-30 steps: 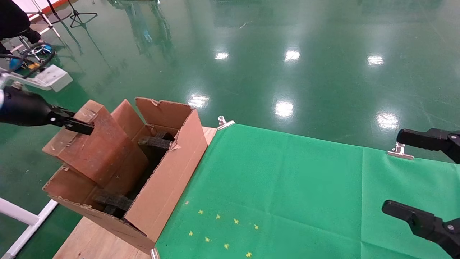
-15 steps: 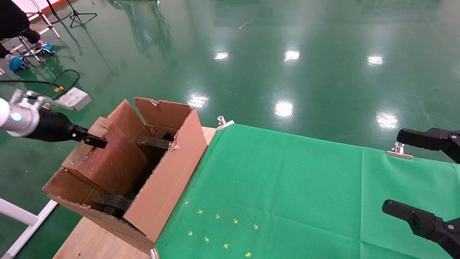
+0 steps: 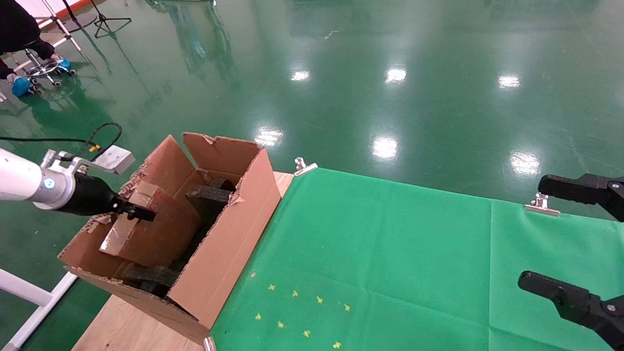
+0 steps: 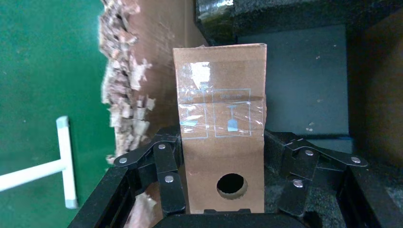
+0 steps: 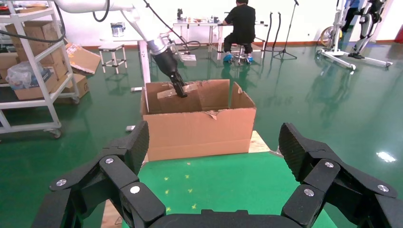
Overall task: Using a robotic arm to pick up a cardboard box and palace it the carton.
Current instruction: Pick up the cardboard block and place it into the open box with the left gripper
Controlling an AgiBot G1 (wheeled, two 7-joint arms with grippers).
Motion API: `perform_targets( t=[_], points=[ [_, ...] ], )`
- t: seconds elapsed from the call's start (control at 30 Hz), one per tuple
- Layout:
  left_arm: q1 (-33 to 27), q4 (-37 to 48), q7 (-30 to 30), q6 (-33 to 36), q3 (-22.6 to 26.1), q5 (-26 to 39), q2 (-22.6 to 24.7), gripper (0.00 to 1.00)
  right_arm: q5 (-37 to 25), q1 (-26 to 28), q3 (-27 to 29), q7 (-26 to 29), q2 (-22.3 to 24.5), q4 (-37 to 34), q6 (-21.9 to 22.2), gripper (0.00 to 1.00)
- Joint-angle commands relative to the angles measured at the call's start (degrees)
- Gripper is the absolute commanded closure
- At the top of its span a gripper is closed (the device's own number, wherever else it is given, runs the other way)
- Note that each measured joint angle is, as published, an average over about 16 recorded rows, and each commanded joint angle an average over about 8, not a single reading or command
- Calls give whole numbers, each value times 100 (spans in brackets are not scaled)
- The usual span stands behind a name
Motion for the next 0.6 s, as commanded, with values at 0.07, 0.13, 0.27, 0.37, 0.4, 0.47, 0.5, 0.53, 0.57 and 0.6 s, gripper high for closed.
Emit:
perform_targets(
  t=[0.07, 0.13, 0.27, 0.37, 0.4, 0.47, 0.5, 0.53, 0.57, 0.6],
  points=[
    [105, 113, 3, -96, -28, -43, 47, 79, 0, 0, 0, 0, 0, 0, 0, 0],
    [155, 155, 16, -151, -44, -68, 69, 54, 0, 0, 0, 0, 0, 0, 1, 0],
    [211, 204, 36, -219, -63, -100, 93, 7, 0, -1, 1, 0, 1, -1, 2, 0],
    [223, 211, 39, -229, -68, -109, 96, 0, 1, -1, 1, 0, 1, -1, 2, 0],
    [220, 208, 38, -225, -67, -108, 95, 0, 1, -1, 1, 0, 1, -1, 2, 0],
    [213, 200, 36, -213, -65, -107, 91, 0, 1, -1, 1, 0, 1, -1, 2, 0],
    [210, 195, 35, -206, -64, -105, 88, 0, 1, -1, 1, 0, 1, -1, 2, 0],
    [206, 191, 33, -198, -62, -103, 86, 0, 1, -1, 1, 0, 1, -1, 2, 0],
    [203, 187, 32, -189, -60, -100, 83, 0, 1, -1, 1, 0, 1, -1, 2, 0],
    [200, 183, 31, -181, -58, -96, 81, 0, 1, -1, 1, 0, 1, -1, 2, 0]
  ],
)
